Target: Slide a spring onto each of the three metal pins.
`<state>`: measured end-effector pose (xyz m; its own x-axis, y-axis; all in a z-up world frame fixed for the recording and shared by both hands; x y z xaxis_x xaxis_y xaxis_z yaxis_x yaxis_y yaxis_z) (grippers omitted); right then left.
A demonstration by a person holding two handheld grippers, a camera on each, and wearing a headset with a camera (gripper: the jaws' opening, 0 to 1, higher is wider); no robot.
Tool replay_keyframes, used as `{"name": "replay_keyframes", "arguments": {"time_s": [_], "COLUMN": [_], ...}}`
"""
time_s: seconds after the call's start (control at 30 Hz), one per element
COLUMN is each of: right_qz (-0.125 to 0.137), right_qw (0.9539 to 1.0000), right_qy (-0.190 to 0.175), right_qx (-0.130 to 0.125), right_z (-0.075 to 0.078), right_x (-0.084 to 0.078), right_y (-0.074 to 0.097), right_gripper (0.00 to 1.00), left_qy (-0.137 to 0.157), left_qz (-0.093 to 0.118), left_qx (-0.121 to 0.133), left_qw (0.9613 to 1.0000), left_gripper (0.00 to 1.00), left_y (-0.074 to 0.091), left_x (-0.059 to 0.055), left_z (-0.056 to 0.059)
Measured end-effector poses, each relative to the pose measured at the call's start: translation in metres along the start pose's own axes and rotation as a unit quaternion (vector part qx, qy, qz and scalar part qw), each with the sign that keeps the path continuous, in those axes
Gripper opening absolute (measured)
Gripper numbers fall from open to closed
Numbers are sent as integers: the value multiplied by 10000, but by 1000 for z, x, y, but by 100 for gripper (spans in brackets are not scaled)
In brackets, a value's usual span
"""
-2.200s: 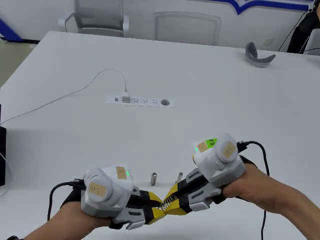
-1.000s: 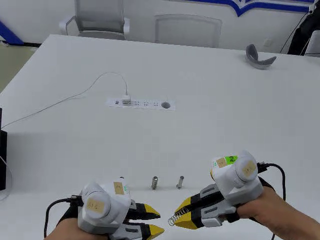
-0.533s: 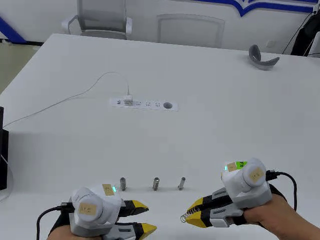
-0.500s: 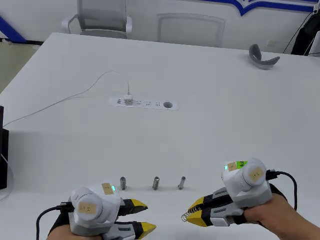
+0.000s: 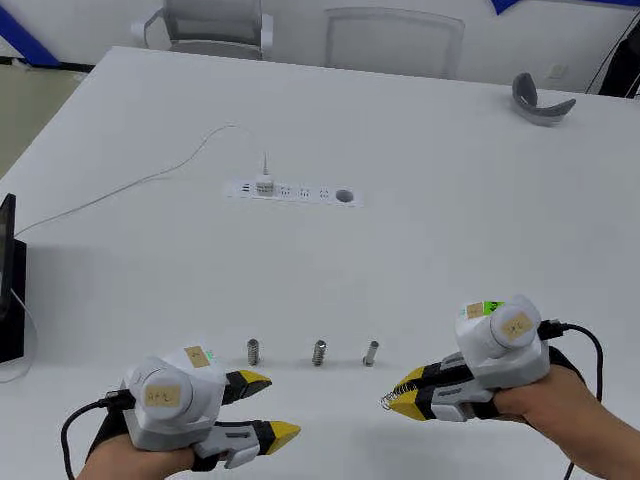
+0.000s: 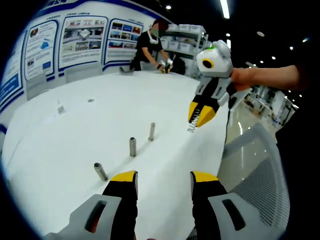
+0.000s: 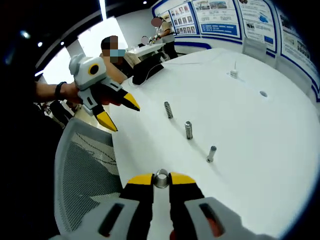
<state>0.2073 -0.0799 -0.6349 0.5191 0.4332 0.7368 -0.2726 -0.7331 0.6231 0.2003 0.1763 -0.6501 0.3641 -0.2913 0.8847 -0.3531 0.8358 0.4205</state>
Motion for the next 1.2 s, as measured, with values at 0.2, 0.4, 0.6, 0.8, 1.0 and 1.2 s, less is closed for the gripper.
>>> {"name": "replay_keyframes", "arguments": {"time_s": [0.2,0.4,0.6,0.8,1.0,1.2], "right_qz": [-91,-136,-162,-241,-288,-354], "right_qw": [9999,9998,9995,9990,9986,9980], "right_qy": [26,-3,-1,57,117,178], "right_qx": [-36,-123,-270,-369,-433,-483], "right_z": [10,25,37,48,59,66], "right_x": [0,3,8,12,18,23], "right_y": [-7,-12,-15,-16,-18,-23], "right_gripper": [13,13,13,13,13,13], "left_qy": [128,223,310,353,320,395], "left_qz": [0,-2,-5,6,-51,-70], "left_qx": [226,414,636,773,813,859], "left_qw": [9997,9989,9975,9964,9962,9955], "left_gripper": [47,51,55,59,63,66], "left_y": [8,15,23,30,35,38], "left_x": [-5,-8,-12,-12,-13,-17], "left_z": [-9,-17,-26,-31,-31,-31]}}
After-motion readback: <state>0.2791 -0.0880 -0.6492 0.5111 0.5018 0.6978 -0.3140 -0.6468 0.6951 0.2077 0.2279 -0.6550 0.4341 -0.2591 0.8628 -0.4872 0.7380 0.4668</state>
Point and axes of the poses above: the centre of the closed fingertips' face, and the gripper's own axes: y roughly backward along the fingers, z roughly to its right, x roughly out of its top, the point moved 9 cm from there along y, roughly backward along the fingers, and after that the axes turned 9 degrees about z, right-handed, at the moved point
